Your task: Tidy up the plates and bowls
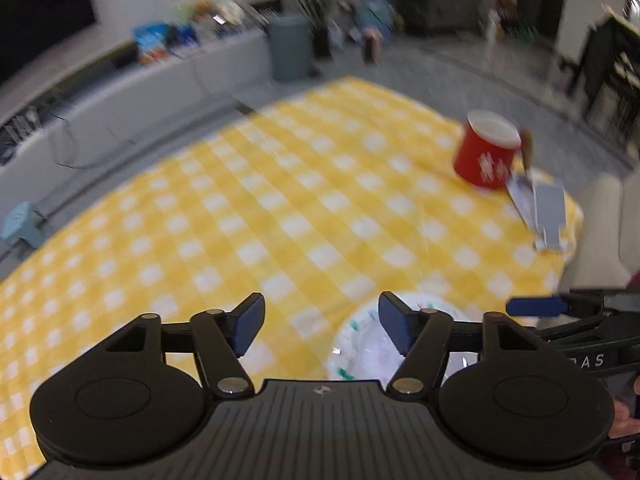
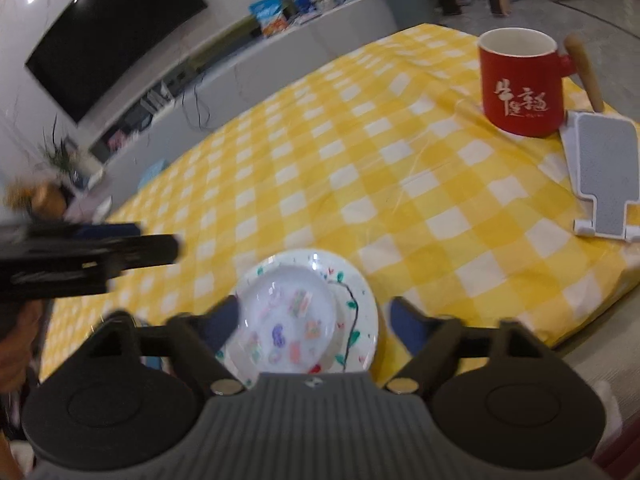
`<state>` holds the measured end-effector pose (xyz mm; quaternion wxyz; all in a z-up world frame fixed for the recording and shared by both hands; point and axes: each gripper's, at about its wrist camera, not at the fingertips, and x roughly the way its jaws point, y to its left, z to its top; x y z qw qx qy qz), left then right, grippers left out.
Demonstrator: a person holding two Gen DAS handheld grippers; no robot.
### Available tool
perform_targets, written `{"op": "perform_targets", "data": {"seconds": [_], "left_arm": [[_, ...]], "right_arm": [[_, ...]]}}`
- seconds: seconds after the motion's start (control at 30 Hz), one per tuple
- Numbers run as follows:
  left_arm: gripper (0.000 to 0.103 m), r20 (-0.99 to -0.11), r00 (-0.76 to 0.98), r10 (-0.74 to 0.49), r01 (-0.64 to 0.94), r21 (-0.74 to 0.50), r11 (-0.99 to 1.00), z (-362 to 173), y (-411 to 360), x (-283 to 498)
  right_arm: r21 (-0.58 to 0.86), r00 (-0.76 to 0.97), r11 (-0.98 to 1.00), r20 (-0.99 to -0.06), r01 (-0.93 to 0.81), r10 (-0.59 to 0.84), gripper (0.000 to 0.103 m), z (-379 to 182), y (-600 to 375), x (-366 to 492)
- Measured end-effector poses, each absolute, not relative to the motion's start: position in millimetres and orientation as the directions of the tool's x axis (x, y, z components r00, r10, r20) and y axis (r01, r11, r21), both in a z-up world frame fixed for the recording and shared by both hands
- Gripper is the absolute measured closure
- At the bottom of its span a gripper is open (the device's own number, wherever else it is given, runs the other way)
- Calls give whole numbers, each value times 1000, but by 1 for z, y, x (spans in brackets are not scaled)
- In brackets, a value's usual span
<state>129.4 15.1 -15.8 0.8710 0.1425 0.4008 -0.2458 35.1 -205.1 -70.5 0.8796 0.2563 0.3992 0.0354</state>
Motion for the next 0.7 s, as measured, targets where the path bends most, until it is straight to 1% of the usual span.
{"op": "perform_targets", "data": {"seconds": [0.03,0.1,0.17,0.23,0.3,0.33,0.4,0.5,0.57,0.63,0.67,0.7], "left_arm": [[21,-751,584,-309,513,46,857,-8,22,128],[18,-714,632,-302,439,9,898,6,37,123],[17,-679,666,-307,370,-56,927,15,54,116],[17,-664,684,-303,311,-111,944,19,68,104],[17,-673,683,-285,263,-138,955,18,79,93],[17,-682,680,-269,246,-133,960,17,84,87],[17,-706,679,-202,194,-93,977,14,91,77],[17,-740,667,-85,67,-54,996,8,106,67],[17,-761,647,-47,7,-55,998,2,116,62],[17,-774,632,-22,-28,-51,998,-7,122,61],[17,-778,628,-13,-43,-52,998,-10,124,60],[17,-784,621,-15,-52,-60,997,-13,127,60]], "right_arm": [[487,688,863,-672,133,273,12,-69,-205,35],[489,703,865,-654,112,279,5,-65,-205,33],[465,706,881,-654,91,272,5,-61,-203,33],[445,717,892,-646,76,261,5,-56,-202,31],[437,725,898,-637,60,261,5,-53,-200,30],[435,726,899,-634,48,268,5,-51,-198,29],[431,722,902,-627,9,292,5,-47,-192,26],[427,699,902,-626,-64,346,6,-42,-178,26],[428,663,897,-642,-107,385,8,-38,-164,27],[427,612,893,-672,-140,417,20,-35,-148,31],[430,586,891,-688,-145,427,23,-35,-140,33],[433,558,890,-707,-146,435,29,-36,-132,37]]}}
